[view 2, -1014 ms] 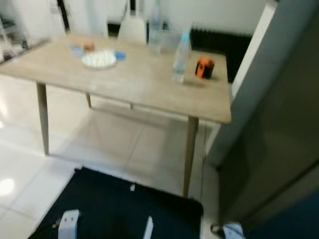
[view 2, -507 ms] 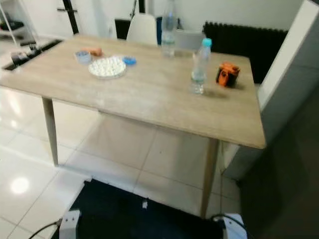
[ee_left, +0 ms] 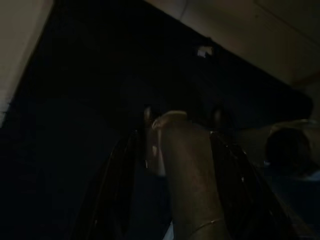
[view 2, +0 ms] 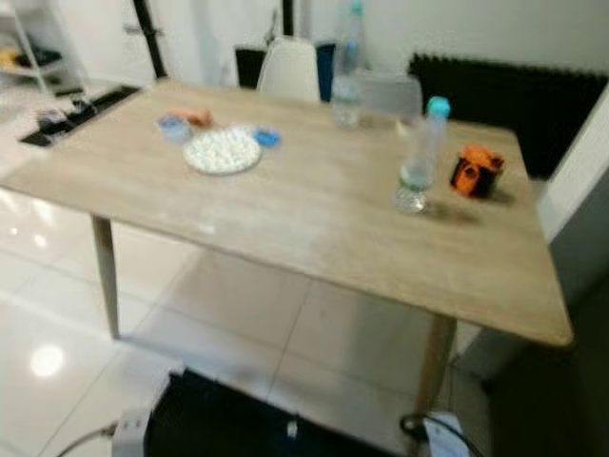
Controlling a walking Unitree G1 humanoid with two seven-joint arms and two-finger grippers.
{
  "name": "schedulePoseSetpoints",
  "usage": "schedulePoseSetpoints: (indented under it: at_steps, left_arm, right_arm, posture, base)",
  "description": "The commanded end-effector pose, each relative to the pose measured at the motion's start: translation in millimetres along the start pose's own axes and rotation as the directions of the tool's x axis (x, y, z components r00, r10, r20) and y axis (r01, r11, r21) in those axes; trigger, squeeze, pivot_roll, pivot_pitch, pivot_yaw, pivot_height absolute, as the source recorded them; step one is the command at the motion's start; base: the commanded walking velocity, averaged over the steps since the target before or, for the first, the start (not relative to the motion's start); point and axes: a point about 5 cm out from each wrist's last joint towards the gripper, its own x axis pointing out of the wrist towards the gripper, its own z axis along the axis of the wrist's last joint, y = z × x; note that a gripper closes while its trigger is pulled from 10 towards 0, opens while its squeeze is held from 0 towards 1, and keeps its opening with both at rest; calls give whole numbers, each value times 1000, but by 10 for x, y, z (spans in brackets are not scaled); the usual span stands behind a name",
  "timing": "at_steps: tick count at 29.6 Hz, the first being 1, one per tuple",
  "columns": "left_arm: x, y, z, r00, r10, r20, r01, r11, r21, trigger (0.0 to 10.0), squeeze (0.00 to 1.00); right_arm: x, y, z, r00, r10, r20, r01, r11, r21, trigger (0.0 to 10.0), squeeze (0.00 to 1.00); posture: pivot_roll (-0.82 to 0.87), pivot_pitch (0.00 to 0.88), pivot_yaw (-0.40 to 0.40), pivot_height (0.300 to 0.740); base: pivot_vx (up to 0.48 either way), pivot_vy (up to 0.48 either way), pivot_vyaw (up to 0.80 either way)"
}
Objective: Restocking fridge
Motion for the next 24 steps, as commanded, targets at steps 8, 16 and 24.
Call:
schedulePoseSetpoints:
  at_steps: [8, 16, 24]
  left_arm:
    - [-12, -14, -82, 999, -27, -42, 28, 999, 22, 10000, 0]
    - [-15, -2, -85, 999, -10, -32, 11, 1000, 3, 10000, 0]
    - [-16, -2, -79, 1000, -11, -24, 11, 1000, -7, 10000, 0]
  right_arm:
    - [26, 118, 143, 995, 79, 56, -77, 997, -25, 10000, 0]
    - [28, 482, 620, 900, 385, 203, -361, 921, -146, 10000, 0]
    - [-230, 1011, 1254, 515, 823, 240, -674, 562, -479, 10000, 0]
  posture:
    - [-25, 13, -5, 740]
    - [-26, 17, -4, 740]
    - [-23, 18, -10, 740]
  base:
    - [0, -321, 0]
    - [0, -160, 0]
    - [0, 0, 0]
